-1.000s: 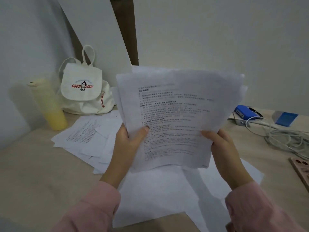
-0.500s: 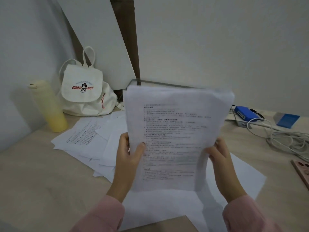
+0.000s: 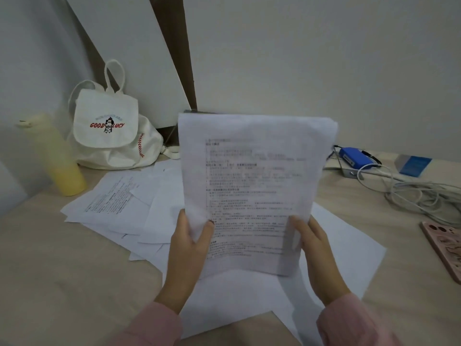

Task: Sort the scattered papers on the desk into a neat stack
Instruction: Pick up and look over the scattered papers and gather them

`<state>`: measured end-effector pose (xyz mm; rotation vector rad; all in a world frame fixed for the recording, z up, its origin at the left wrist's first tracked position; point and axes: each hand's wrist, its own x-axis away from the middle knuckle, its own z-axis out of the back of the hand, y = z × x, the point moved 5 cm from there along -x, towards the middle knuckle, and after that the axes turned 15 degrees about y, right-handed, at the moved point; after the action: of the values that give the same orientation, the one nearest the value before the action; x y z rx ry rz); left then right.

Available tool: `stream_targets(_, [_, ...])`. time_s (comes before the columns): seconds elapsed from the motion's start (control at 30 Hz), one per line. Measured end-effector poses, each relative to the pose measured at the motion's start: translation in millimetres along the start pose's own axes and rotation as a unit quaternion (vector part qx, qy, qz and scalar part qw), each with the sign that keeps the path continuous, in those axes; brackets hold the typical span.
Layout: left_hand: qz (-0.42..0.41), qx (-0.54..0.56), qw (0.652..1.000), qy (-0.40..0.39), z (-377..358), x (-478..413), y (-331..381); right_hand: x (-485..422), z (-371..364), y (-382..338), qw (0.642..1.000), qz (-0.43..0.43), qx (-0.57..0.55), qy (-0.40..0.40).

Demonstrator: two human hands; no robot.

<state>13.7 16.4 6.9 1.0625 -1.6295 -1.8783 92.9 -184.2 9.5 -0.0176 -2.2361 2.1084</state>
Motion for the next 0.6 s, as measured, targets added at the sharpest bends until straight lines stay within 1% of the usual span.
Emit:
stream_targets(0.1, [0.004, -0.009, 1.000, -0.006, -10, 1, 11, -4, 16, -10, 0.999, 0.024, 0.036, 0.026])
stream_targets(0.17, [0.041, -0.005, 0.999, -0.030, -23, 6, 17, -8, 34, -16, 0.995, 0.036, 0.062, 0.063])
stream_targets(0.27, [0.110, 0.002, 0.989, -0.096, -55, 24, 16, -14, 72, -17, 0.987, 0.043, 0.084, 0.127])
stream_targets(0.37, [0.139, -0.007, 0.974, -0.177, -91, 50, 11, -15, 118, -8, 0.974, 0.031, 0.119, 0.191])
stream_targets(0.5, [0.189, -0.013, 0.942, -0.278, -133, 89, -1, -11, 174, 14, 0.957, -0.011, 0.172, 0.233])
stream_targets(0.6, [0.215, -0.034, 0.918, -0.333, -154, 111, -14, -13, 204, 30, 0.940, -0.031, 0.215, 0.262])
